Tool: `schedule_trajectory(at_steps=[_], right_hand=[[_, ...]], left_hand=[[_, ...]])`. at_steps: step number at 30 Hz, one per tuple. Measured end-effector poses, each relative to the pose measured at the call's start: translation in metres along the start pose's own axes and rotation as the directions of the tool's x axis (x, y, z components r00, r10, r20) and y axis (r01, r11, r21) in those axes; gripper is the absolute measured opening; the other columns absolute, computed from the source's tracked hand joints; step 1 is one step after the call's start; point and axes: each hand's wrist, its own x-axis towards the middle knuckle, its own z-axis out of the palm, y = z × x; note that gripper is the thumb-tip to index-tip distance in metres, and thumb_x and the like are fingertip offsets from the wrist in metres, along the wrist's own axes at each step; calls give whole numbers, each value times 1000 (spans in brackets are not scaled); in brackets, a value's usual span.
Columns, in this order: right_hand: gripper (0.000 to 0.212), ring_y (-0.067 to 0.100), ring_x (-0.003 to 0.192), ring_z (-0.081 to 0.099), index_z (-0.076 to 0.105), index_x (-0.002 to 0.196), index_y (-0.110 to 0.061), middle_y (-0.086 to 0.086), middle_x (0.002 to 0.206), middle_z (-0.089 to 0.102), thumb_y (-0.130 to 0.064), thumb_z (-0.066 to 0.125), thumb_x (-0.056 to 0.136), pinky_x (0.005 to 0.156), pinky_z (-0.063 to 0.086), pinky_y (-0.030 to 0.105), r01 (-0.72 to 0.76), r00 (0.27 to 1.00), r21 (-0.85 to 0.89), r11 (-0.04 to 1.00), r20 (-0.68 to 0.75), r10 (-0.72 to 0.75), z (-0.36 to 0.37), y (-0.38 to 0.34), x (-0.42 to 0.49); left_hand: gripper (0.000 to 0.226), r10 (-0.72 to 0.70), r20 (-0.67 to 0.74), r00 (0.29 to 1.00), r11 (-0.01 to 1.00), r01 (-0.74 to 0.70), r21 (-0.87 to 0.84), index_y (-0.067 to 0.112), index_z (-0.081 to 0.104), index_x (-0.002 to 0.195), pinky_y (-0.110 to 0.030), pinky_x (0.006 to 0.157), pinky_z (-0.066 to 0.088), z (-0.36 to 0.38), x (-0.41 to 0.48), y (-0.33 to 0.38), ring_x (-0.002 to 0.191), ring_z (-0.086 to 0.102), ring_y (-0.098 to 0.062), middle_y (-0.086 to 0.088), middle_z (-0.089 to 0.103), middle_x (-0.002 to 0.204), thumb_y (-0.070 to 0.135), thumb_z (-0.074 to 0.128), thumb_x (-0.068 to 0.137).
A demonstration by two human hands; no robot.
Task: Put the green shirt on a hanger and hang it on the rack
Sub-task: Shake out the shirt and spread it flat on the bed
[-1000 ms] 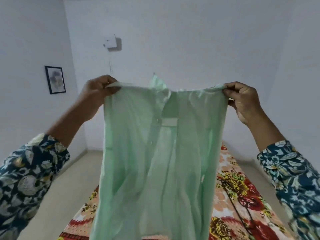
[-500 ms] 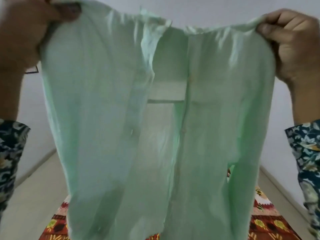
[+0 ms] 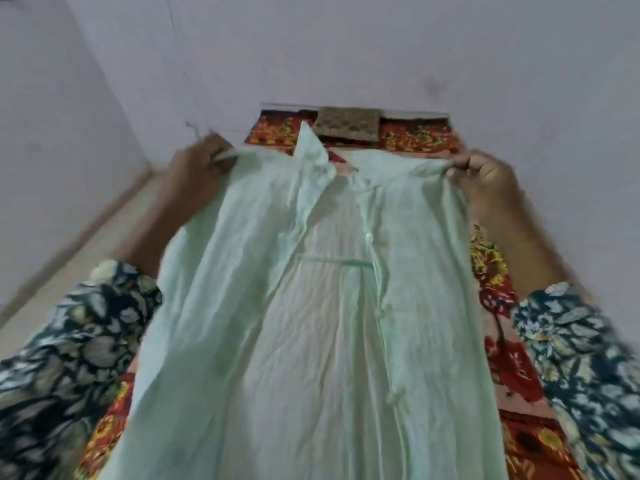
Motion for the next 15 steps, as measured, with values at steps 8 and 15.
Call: schedule_trajectory(at_steps=[8,15], right_hand=[[22,32,102,60,65,103,5,22,109,66,2,50,88,69,32,19,-344,908,-396,851,89,408,113,218,15],[21,29,79,60,66,83,-6,14,80,66,0,46,88,65,35,26,-621,683,-444,646,97,723,169,328,22]], left_hand=[[30,-306,408,860,943,334,3,6,65,114,-34,78,49,183,-27,-66,100,64,-34,-20,65,116,1,52,87],[24,-380,589,714,913,392,114,-6,64,104,-22,59,37,305,-11,-132,86,61,-33,-26,60,120,-5,46,88]])
